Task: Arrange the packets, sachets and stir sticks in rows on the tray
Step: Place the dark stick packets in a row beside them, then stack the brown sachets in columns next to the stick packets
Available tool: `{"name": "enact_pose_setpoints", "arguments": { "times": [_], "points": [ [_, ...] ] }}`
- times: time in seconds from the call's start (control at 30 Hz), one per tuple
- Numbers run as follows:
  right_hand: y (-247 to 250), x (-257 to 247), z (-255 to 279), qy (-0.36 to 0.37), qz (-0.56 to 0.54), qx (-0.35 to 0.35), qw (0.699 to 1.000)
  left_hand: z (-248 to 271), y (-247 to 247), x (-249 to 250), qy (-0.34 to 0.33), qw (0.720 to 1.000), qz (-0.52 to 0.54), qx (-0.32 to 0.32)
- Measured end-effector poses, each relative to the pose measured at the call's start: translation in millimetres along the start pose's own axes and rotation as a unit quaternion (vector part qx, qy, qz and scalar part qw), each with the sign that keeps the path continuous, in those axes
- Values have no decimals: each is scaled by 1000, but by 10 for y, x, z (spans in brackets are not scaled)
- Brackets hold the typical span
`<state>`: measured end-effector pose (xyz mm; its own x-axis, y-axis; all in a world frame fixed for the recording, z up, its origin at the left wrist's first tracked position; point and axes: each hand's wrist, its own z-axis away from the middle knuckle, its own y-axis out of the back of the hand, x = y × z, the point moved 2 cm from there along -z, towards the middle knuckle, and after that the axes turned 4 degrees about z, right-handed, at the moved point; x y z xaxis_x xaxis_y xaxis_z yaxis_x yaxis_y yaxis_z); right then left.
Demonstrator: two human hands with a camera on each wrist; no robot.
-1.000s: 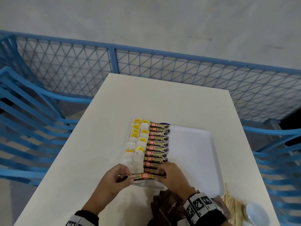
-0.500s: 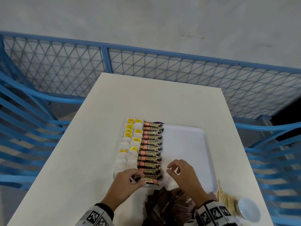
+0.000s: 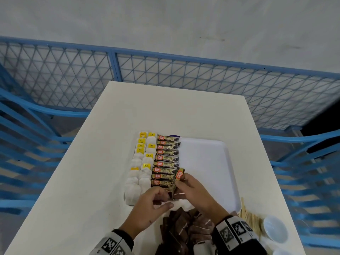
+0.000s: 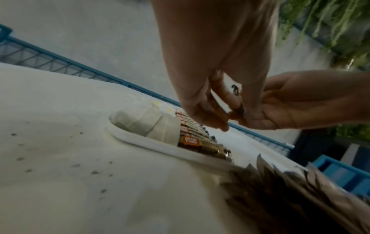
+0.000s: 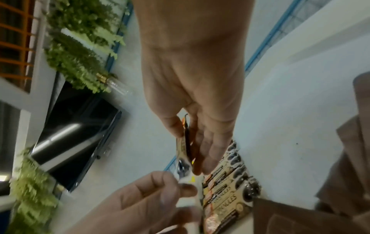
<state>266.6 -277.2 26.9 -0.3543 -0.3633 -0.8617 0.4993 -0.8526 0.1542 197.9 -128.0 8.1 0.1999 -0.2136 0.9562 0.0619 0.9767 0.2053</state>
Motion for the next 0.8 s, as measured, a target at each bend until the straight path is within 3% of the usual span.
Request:
{"name": "enact_pose_setpoints", "arguments": {
  "times": [0.1, 0.23, 0.4, 0.6, 0.8],
  "points": [
    [4, 20, -59, 22, 91, -7, 996, 100, 6, -104, 58, 995, -77, -28],
    [13, 96, -76, 95, 288, -29, 952, 247, 14, -229, 90, 976, -158, -121],
    [-138, 213, -93, 103, 359, -45, 927, 356, 12, -248, 102, 963, -193, -160],
    [-249, 209, -168, 140, 413, -19, 900, 381, -18, -238, 110, 957, -207, -168],
    [4, 143, 40, 161, 355, 38, 920, 318, -67, -99, 74, 964, -226, -123]
  ]
}}
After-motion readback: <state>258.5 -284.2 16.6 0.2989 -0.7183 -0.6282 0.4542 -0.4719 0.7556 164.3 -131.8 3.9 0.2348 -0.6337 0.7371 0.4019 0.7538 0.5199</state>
